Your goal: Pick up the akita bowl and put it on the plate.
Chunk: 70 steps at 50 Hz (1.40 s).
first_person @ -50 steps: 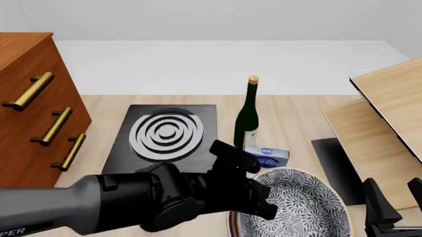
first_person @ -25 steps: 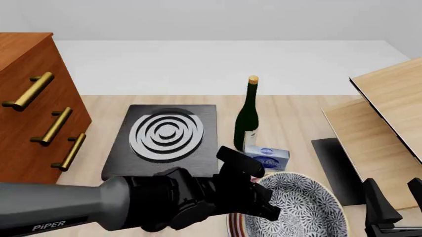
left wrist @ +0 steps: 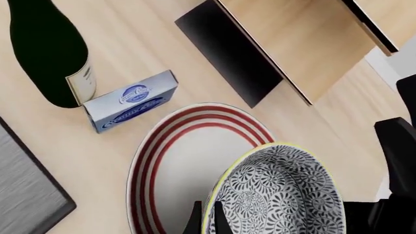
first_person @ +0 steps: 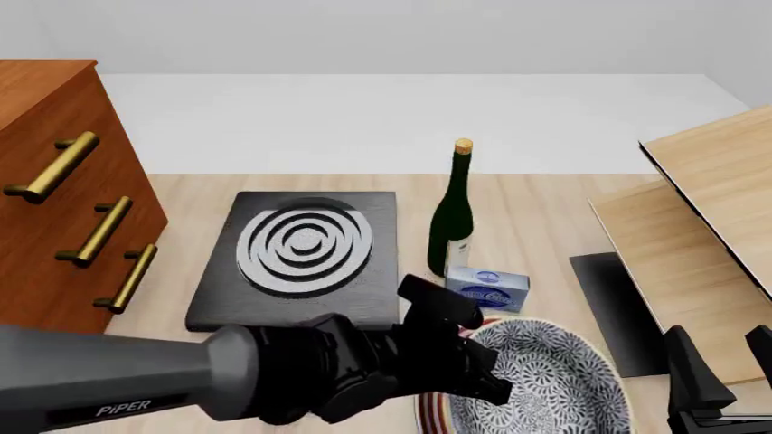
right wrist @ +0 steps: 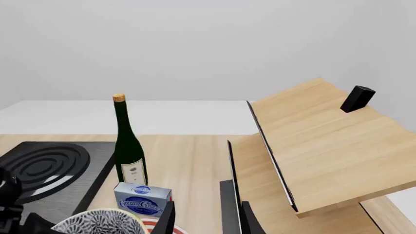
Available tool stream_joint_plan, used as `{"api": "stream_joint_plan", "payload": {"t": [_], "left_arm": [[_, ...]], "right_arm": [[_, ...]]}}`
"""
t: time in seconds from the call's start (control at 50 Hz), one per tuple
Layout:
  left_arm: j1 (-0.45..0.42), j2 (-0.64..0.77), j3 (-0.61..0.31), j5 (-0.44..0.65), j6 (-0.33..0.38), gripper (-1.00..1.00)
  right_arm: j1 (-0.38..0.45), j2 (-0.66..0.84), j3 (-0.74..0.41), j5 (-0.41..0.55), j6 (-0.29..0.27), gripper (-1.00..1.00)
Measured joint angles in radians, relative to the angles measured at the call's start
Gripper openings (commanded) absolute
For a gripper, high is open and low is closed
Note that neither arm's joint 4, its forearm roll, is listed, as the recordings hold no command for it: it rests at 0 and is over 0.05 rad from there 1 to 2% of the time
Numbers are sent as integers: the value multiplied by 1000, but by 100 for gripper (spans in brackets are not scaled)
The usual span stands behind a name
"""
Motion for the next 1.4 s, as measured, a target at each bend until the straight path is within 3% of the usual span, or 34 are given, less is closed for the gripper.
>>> {"api": "stream_joint_plan", "payload": {"t": [1.4], "left_arm": [[3,114,37,-125,-7,-100]], "right_arm": [[0,0,0,0,0,100]]}}
